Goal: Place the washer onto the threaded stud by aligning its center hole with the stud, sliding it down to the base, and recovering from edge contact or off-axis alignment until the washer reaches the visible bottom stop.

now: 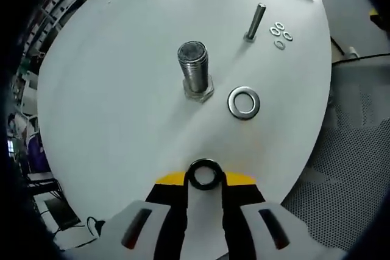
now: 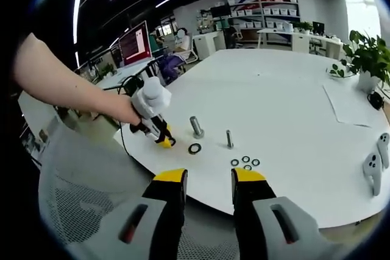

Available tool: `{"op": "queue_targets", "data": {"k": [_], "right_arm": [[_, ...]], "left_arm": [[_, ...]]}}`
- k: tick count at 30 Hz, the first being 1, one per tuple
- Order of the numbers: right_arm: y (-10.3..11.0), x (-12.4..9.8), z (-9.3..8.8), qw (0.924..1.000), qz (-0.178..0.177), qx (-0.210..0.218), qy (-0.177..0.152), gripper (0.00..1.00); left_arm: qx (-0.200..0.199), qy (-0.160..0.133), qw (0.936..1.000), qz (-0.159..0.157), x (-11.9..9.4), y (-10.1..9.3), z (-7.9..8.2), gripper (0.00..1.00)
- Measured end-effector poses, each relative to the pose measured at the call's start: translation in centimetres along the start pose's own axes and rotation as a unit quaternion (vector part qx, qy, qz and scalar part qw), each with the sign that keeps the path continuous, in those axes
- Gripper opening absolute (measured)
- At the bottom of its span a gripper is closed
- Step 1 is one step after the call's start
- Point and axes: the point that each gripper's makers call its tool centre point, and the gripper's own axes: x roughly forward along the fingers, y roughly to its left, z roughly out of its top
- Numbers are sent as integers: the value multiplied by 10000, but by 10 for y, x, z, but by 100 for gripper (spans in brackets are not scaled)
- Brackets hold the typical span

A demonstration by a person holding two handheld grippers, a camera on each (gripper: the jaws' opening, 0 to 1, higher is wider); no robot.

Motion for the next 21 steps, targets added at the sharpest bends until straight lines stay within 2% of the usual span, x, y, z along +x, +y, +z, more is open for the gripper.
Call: {"op": "queue_targets", "data": {"k": [9,11,14,21], "right_arm": [[-1,0,0,10000,-17,26,-8,32],[-1,0,1,10000,-16,32,-14,32],[-1,0,1,10000,-23,41,-30,32],[-1,0,1,10000,-9,50,-29,32]], "left_arm": [[69,-322,9995,-13,-11,1,14,18],[204,-498,9985,72,-17,4,22,18],[194,-697,9973,81,-27,4,31,18],[413,-988,9942,136,-47,4,52,18]]}}
